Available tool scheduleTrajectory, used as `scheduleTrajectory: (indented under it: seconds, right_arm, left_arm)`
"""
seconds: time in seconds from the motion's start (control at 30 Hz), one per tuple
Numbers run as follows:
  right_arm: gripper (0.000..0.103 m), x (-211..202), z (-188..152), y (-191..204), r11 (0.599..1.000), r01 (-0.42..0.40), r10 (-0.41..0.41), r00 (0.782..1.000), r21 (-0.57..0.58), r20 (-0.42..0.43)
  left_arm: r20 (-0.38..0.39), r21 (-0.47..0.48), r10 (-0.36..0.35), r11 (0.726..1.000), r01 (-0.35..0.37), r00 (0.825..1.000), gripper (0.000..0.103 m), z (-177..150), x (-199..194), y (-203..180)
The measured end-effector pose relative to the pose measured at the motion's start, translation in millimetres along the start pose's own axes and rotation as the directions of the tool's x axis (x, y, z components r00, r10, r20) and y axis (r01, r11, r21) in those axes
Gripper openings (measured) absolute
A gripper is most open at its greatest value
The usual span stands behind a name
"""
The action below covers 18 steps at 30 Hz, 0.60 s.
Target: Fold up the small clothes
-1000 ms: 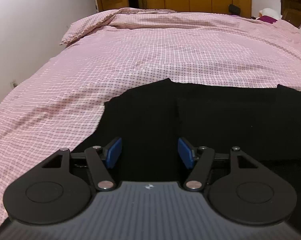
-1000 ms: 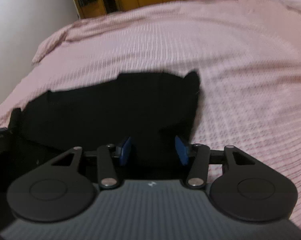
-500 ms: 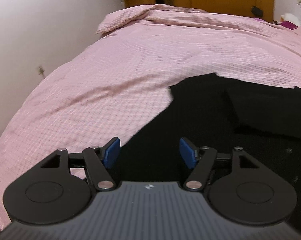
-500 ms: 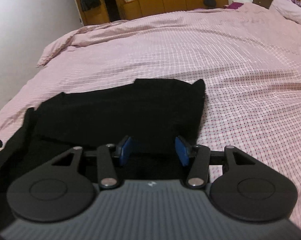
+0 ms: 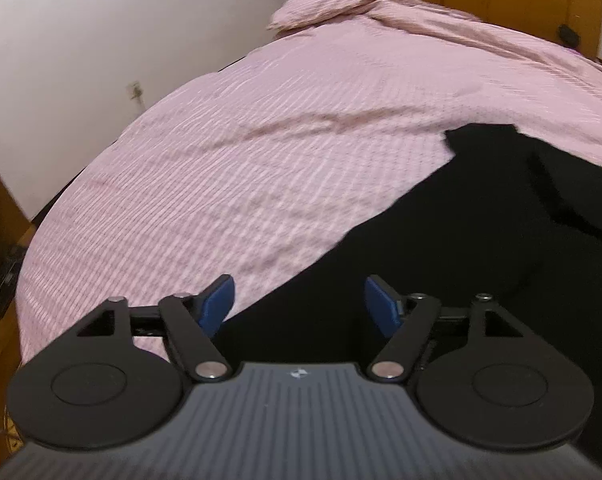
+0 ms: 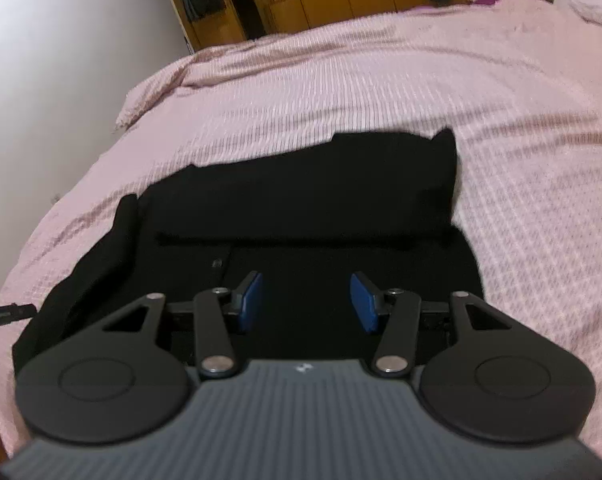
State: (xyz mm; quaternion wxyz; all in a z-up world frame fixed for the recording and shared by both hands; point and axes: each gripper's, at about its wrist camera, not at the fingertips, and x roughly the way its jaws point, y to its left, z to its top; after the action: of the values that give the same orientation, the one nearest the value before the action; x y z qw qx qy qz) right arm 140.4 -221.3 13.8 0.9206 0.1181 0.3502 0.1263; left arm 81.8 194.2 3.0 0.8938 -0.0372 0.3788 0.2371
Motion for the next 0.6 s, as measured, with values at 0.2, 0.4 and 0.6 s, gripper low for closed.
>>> scheduleTrajectory:
  seconds: [0.2, 0.4, 0.6]
  right_arm:
    - [0.052, 10.4, -19.6, 7.0, 1.0, 0.02, -0.019, 0.997, 0.015, -0.071]
    - [0.052, 19.4, -36.8, 17.5, 0.999, 0.048, -0.048, 0.992, -0.005, -0.12]
    - [0.052, 28.8, -47.3, 27.8, 0.995, 0.082, -0.089, 0.986, -0.053, -0.141]
  left_arm:
    - [-0.043, -0.078, 0.013, 0.997, -0.016, 0.999, 0.083, -18.6, 7.9, 30.9]
    - [-0.08, -0.168, -0.043, 0.985, 0.029, 0.996, 0.084, -36.9, 18.8, 47.0]
    - [-0.046, -0.176, -0.071, 0.982, 0.061, 0.996, 0.093, -46.7, 22.3, 46.5]
